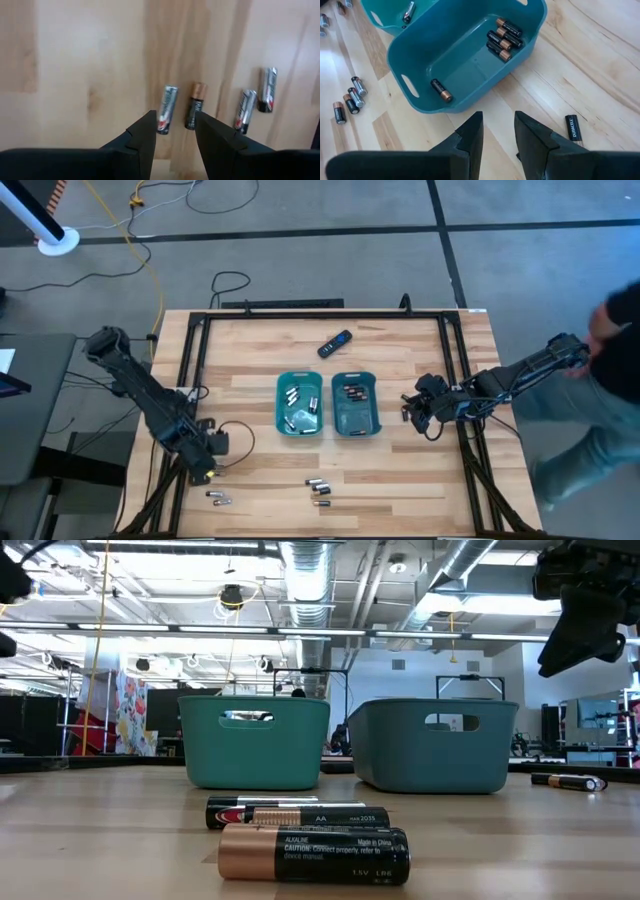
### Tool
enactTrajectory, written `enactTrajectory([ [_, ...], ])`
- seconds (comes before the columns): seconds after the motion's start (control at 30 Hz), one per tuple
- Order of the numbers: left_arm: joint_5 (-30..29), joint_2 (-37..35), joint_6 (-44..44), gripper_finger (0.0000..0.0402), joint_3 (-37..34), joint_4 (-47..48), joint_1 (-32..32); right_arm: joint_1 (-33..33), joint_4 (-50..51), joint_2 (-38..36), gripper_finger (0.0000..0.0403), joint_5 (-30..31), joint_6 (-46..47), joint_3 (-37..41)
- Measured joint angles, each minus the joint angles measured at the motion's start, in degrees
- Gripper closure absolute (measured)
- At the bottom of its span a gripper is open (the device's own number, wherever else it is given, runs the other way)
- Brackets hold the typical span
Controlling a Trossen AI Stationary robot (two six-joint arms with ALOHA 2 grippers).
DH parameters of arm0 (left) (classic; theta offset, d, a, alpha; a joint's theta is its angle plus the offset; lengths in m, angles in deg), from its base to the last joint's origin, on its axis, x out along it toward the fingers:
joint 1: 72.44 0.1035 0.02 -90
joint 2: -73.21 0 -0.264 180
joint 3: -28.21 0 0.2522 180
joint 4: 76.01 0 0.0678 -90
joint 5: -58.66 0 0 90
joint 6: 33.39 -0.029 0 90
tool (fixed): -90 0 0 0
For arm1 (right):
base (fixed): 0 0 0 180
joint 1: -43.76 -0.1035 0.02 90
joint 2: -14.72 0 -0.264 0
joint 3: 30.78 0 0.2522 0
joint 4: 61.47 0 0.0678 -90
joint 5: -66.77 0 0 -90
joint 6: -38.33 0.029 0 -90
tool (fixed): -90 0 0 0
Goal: Sort batteries
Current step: Put the silver and black battery into the green bin
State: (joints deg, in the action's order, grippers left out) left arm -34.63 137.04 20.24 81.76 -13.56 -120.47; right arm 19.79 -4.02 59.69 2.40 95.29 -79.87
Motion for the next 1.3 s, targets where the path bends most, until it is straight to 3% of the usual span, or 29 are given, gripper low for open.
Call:
enactTrajectory([
  [0.3, -0.94, 0.02, 1.27, 0.0271, -4.74, -3.8, -3.57, 0.0, 0.0, 0.02, 0.0276, 0.0, 1.16, 0.0],
  [0.53, -0.76, 0.02, 2.22, 0.0271, -9.48, -13.25, -3.56, 0.0, 0.0, 0.01, 0.0276, 0.0, 1.7, 0.0],
  [1.1, -0.5, -0.09, 5.4, 0.0272, -14.58, -13.09, -3.54, 0.0, 0.0, 0.01, 0.0276, 0.0, 1.65, 0.0],
  [1.3, -0.58, -0.06, 7.43, 0.031, -14.58, -11.18, -3.54, 0.0, 0.03, 0.01, 0.0276, 0.02, 1.47, 0.0],
])
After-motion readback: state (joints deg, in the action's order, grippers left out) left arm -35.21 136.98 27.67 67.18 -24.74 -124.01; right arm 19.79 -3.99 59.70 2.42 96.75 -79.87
